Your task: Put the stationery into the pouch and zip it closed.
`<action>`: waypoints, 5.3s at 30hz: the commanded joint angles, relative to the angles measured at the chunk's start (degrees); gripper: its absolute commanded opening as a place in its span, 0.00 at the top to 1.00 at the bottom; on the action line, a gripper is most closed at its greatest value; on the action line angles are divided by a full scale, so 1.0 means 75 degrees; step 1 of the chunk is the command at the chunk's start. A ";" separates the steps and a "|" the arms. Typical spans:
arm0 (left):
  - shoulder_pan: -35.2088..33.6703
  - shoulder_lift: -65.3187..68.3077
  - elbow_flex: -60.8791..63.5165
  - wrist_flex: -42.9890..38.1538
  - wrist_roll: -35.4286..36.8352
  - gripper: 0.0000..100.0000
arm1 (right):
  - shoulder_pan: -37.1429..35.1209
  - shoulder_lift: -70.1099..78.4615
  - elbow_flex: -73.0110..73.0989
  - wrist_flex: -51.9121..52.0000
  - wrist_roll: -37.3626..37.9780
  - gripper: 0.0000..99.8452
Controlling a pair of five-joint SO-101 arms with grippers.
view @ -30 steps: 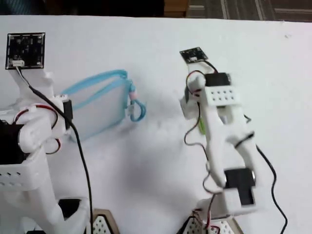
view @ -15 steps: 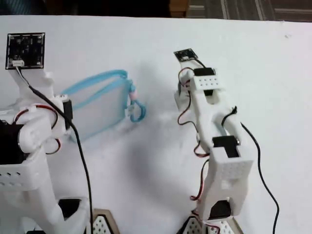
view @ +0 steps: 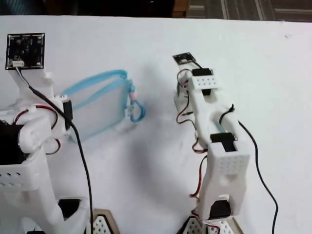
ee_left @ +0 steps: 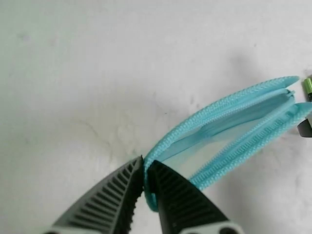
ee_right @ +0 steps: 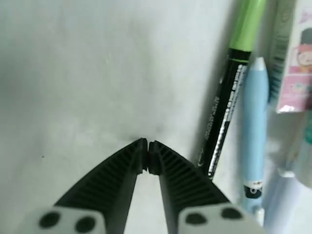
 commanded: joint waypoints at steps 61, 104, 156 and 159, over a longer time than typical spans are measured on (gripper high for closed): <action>-0.0053 -0.0076 -0.0047 -0.0070 -0.0070 0.98 | -0.0240 0.3851 -0.7303 0.3089 0.1887 0.99; -0.0064 -0.0100 -0.0035 -0.0070 -0.0070 0.98 | -0.1612 -1.0356 0.1184 0.3686 -0.1125 0.98; -0.0041 -0.0076 0.0000 -0.0094 -0.0070 0.98 | -0.5034 -0.8926 0.5779 -0.8047 -0.1864 0.77; -0.0053 -0.0076 0.0000 -0.0094 -0.0070 0.98 | -0.5070 -0.8926 0.5251 -0.7484 -0.1899 0.71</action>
